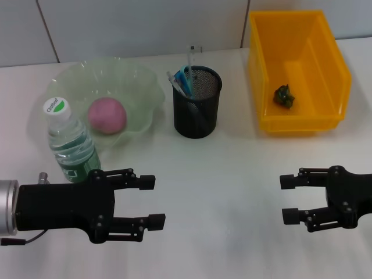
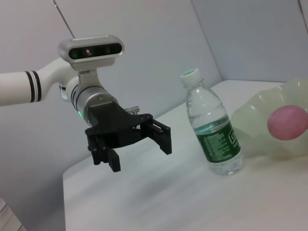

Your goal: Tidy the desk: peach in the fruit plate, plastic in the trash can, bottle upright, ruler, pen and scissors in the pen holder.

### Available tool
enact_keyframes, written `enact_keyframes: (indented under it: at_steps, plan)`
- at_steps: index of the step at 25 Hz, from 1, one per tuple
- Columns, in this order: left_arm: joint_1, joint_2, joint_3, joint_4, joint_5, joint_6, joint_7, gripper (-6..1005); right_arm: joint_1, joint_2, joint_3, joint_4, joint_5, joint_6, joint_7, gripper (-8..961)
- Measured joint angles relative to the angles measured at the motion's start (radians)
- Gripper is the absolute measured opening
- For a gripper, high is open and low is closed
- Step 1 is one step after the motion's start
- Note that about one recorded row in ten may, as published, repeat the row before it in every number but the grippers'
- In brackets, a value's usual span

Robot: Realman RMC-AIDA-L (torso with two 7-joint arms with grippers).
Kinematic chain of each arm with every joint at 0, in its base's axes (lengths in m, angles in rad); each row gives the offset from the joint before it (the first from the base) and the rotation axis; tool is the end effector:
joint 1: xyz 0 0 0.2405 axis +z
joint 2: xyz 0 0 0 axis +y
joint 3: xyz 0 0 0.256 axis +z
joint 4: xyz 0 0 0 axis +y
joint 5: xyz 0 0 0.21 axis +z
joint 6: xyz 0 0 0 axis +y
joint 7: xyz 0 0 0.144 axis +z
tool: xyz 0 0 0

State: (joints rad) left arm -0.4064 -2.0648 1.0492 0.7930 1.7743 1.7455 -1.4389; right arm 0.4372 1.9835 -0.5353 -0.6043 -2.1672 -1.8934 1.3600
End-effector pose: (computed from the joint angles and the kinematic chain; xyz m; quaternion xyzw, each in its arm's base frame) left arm -0.2347 0.2817 -0.0091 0.9518 0.1570 0.2631 0.0134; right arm 0.3017 0.2653 0.0371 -0.9349 0.2478 0.2523 0.0313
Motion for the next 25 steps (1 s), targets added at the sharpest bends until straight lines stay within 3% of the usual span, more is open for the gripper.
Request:
enact_keyframes:
  at_steps: [25]
  plan:
    - [0.006, 0.002, 0.002, 0.0, 0.001, 0.021, -0.002, 793, 0.004, 0.001, 0.0, 0.001, 0.0, -0.003, -0.012, 827]
